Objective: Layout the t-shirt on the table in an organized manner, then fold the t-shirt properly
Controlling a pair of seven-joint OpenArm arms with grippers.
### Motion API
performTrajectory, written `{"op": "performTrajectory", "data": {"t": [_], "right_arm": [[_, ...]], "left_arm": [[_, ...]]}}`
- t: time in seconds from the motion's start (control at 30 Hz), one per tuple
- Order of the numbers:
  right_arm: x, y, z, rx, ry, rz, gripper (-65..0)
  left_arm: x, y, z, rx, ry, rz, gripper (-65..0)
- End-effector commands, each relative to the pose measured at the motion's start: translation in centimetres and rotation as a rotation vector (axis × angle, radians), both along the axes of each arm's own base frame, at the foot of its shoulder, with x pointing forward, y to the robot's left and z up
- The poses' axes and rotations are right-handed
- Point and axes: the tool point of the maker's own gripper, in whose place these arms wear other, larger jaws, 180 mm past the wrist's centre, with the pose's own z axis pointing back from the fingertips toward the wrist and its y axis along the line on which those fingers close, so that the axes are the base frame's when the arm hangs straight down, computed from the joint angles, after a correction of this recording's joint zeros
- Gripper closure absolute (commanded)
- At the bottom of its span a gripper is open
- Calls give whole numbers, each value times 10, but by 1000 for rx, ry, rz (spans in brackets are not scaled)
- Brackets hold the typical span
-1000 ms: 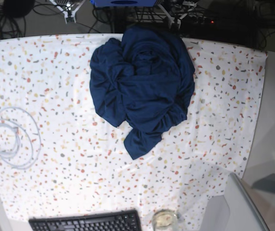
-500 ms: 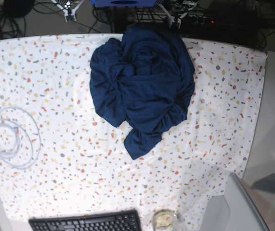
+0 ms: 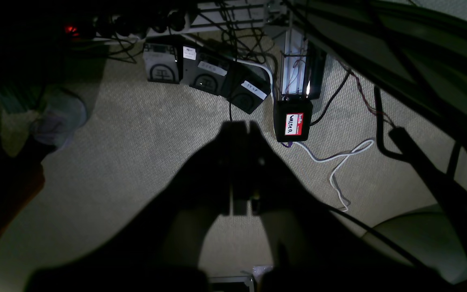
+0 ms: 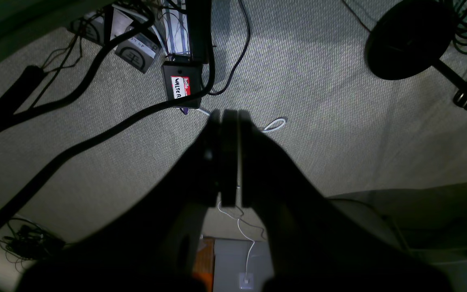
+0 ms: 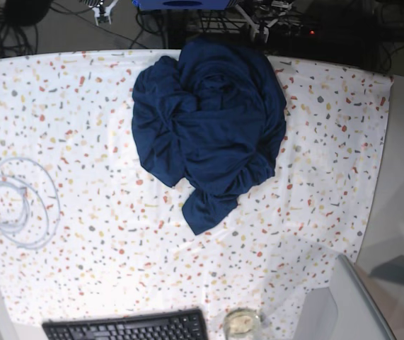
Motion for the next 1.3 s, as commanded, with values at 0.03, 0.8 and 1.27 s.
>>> {"op": "performTrajectory", "data": {"t": [0.03, 0.8, 1.27], "right_arm": [[-4, -6, 0, -14, 6, 5, 0], [-41, -38, 28, -95, 40, -148, 0], [17, -114, 133, -265, -178, -215, 0]], "left_arm": [[-1, 0, 1, 2, -12, 1, 0], [-34, 45, 27, 64, -85, -56, 0], [12, 50, 113, 63, -389, -164, 0]]}}
